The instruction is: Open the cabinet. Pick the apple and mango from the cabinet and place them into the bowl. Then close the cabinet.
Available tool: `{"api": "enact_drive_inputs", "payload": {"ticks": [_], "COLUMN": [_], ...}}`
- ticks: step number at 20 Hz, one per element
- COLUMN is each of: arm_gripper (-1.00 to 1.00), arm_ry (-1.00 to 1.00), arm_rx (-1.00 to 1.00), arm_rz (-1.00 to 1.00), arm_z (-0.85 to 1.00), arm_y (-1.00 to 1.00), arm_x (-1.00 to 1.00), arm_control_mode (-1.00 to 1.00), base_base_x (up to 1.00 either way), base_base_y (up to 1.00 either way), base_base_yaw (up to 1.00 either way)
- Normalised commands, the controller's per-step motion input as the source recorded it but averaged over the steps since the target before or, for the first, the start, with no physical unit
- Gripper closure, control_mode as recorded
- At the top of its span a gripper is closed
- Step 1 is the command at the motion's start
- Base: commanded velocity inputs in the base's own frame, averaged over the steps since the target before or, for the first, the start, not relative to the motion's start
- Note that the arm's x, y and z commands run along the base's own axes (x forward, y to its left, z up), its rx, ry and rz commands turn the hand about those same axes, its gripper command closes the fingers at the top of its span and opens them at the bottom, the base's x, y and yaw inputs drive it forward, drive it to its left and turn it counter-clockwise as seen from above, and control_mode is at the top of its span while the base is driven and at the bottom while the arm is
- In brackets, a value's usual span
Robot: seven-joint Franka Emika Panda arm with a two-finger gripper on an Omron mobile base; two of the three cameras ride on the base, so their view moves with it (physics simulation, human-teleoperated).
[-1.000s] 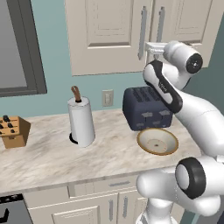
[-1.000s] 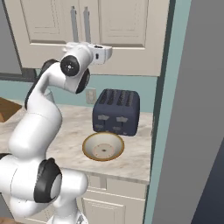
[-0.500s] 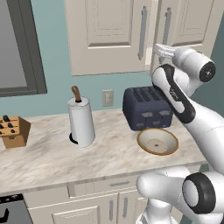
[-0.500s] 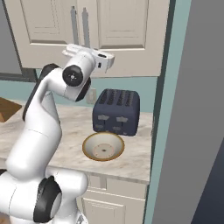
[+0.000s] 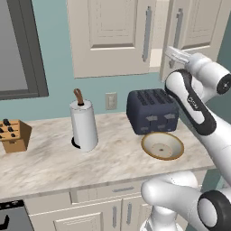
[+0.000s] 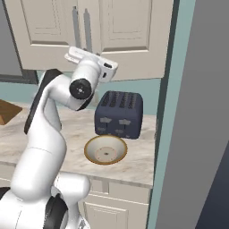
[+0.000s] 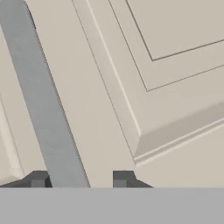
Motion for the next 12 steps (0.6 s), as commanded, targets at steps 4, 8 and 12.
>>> {"api": "enact_drive_inputs", "payload": {"ticks": [4,8,12], "arm_gripper": [1.0,1.0,1.0], "arm_ry": [-0.17,-0.3,-0.21], "arm_rx": [0.1,0.29,0.21], "arm_rz": [0.07,0.04,0.09], "arm_z": [0.04,0.89,0.89], "arm_y": [-1.0,-1.0,-1.0], "arm_x": [-0.09,-0.23,-0.6], "arm_control_mode": [-1.0,-1.0,-1.0], "base_base_x": [0.0,0.0,0.0], "base_base_y": [0.0,0.0,0.0], "base_base_yaw": [0.0,0.0,0.0]}}
